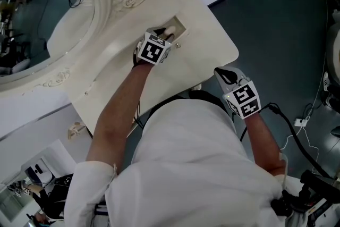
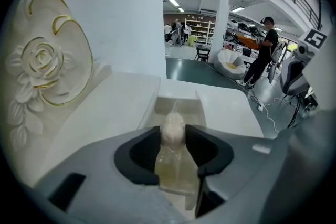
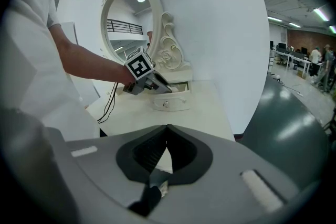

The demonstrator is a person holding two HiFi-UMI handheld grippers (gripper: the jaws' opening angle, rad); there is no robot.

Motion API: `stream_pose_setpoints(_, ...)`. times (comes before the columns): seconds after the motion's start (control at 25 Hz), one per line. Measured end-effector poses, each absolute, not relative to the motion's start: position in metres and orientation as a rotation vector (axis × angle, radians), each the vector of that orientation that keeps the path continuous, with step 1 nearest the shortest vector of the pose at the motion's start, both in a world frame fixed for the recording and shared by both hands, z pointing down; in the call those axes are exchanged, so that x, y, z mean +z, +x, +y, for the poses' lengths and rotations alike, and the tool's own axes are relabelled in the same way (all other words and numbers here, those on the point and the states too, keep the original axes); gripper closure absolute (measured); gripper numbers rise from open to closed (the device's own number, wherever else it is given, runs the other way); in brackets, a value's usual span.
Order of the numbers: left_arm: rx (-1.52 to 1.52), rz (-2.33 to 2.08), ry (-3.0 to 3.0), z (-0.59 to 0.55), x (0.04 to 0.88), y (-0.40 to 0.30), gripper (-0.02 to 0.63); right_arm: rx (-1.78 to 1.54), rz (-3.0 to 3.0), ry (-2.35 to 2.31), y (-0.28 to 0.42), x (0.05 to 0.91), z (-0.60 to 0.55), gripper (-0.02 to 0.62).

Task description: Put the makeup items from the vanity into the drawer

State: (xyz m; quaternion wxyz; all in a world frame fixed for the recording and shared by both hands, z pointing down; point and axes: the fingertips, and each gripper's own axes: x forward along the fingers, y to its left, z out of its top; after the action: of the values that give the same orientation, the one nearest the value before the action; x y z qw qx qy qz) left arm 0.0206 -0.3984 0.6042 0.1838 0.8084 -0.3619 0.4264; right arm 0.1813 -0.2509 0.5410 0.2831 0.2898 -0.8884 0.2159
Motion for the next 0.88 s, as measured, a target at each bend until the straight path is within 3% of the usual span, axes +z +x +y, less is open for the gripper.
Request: stream_pose_setpoints(0.88,1.193,-1.016,2.306,-0.388,0.589,0.016,0.400,0.590,-2.401,0.707,0.165,0.548,-0.253,0.594)
